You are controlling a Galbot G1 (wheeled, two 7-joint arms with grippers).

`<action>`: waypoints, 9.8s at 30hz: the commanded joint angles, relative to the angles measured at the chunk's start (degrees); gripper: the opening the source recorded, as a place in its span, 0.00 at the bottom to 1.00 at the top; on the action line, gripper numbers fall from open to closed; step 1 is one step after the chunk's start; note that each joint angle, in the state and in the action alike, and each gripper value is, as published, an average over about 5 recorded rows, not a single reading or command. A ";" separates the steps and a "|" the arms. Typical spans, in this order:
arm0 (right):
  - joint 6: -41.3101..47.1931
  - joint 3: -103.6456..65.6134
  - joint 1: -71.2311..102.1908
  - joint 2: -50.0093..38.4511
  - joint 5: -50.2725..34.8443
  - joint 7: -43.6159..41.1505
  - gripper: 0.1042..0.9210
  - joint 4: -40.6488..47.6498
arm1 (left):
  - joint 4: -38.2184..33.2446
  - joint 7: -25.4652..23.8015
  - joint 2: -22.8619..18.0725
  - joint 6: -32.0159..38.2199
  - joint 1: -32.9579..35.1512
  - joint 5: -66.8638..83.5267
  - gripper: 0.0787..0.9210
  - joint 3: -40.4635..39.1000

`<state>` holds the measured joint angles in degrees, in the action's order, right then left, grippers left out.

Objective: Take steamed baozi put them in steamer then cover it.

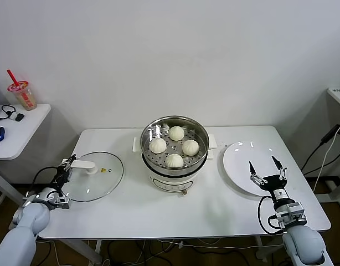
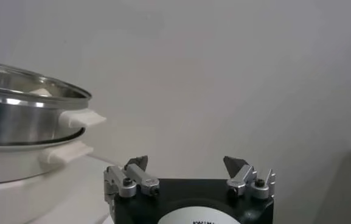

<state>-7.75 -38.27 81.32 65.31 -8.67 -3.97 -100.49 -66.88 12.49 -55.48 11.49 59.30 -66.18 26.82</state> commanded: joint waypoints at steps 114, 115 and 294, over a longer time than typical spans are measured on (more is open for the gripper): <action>30.16 70.99 -79.38 -39.18 -32.36 -24.62 0.88 1.81 | -49.92 -7.18 -23.37 -3.33 29.65 79.64 0.88 13.44; 30.10 75.02 -83.33 -39.17 -32.80 -25.94 0.88 2.74 | -49.78 -7.20 -23.34 -3.31 29.58 79.67 0.88 13.51; 25.22 122.71 -116.16 -21.80 -23.00 -51.56 0.65 43.14 | -48.71 -8.02 -23.59 -4.88 27.52 70.63 0.88 11.32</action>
<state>17.84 88.08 -41.02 53.18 -36.47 -55.77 -57.71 -115.48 4.46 -78.87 6.85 86.58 5.55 38.34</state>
